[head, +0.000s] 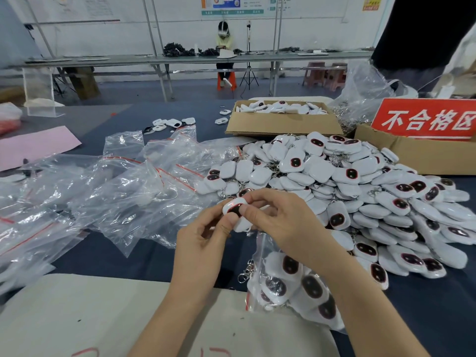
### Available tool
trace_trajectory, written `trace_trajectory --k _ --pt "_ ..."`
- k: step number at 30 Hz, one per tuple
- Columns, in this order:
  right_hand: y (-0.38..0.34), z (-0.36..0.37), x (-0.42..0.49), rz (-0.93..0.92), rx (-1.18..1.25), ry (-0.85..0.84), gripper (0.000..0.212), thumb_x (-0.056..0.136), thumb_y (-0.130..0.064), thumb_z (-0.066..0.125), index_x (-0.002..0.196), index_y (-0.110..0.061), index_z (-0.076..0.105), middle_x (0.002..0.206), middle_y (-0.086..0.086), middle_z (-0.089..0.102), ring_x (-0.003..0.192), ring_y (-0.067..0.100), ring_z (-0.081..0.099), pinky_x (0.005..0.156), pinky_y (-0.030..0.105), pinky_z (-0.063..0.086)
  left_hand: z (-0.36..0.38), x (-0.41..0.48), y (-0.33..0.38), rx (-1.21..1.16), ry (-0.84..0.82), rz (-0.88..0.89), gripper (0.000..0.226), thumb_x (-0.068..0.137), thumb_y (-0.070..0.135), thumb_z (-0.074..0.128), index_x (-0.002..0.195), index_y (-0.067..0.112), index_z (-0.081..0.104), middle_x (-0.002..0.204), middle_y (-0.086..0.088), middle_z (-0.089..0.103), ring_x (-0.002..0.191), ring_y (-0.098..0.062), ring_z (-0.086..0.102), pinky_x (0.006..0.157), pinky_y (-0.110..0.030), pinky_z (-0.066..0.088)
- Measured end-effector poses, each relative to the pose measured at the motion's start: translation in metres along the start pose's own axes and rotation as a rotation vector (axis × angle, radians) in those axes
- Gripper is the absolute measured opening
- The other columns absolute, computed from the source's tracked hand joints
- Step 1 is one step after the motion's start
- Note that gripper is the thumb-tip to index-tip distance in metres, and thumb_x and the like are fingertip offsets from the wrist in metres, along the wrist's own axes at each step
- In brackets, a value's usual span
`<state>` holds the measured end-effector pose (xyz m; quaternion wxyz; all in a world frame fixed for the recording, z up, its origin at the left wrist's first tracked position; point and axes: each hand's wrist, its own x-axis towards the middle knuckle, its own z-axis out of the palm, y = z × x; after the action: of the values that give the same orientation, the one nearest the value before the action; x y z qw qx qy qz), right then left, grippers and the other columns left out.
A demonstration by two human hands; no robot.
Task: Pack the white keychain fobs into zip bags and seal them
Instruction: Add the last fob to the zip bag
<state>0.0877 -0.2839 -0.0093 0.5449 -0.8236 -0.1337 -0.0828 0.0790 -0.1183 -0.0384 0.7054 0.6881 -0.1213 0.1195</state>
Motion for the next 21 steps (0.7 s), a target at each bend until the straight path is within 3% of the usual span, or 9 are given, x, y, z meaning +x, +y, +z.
trace_trajectory --k 4,8,11,21 --pt "0.0023 -0.0003 0.0004 0.070 0.136 0.003 0.011 0.093 -0.027 0.069 0.103 -0.023 0.071 0.086 -0.005 0.073 0.072 0.010 0.071 0.072 0.024 0.059 0.0017 0.0005 -0.0026 -0.017 -0.115 -0.029 0.036 0.089 0.023 0.068 0.124 0.035 0.066 0.106 0.011 0.076 0.095 -0.004 0.070 0.080 -0.016 0.053" --pt "0.0051 -0.0013 -0.0001 0.121 0.205 -0.009 0.009 0.092 -0.022 0.069 0.101 -0.022 0.070 0.084 -0.005 0.074 0.072 0.011 0.072 0.070 0.022 0.059 0.0027 -0.0019 -0.0020 -0.005 -0.153 -0.010 0.049 0.098 0.005 0.063 0.124 0.046 0.064 0.114 0.013 0.074 0.107 -0.006 0.069 0.090 -0.017 0.052" --pt "0.0056 -0.0004 0.0000 0.139 0.226 -0.030 0.008 0.092 -0.019 0.069 0.100 -0.023 0.068 0.082 -0.006 0.073 0.073 0.012 0.073 0.071 0.022 0.060 0.0023 -0.0024 -0.0007 0.015 -0.136 -0.011 0.054 0.097 0.004 0.064 0.117 0.055 0.066 0.109 0.012 0.075 0.103 -0.006 0.070 0.086 -0.014 0.052" --pt "0.0056 -0.0017 0.0007 0.168 0.197 -0.076 0.009 0.094 -0.015 0.066 0.102 -0.020 0.066 0.090 0.004 0.071 0.075 0.010 0.072 0.072 0.022 0.059 0.0032 -0.0017 -0.0007 0.049 -0.130 0.007 0.051 0.096 0.002 0.065 0.115 0.049 0.069 0.103 0.012 0.076 0.095 -0.008 0.070 0.081 -0.013 0.053"
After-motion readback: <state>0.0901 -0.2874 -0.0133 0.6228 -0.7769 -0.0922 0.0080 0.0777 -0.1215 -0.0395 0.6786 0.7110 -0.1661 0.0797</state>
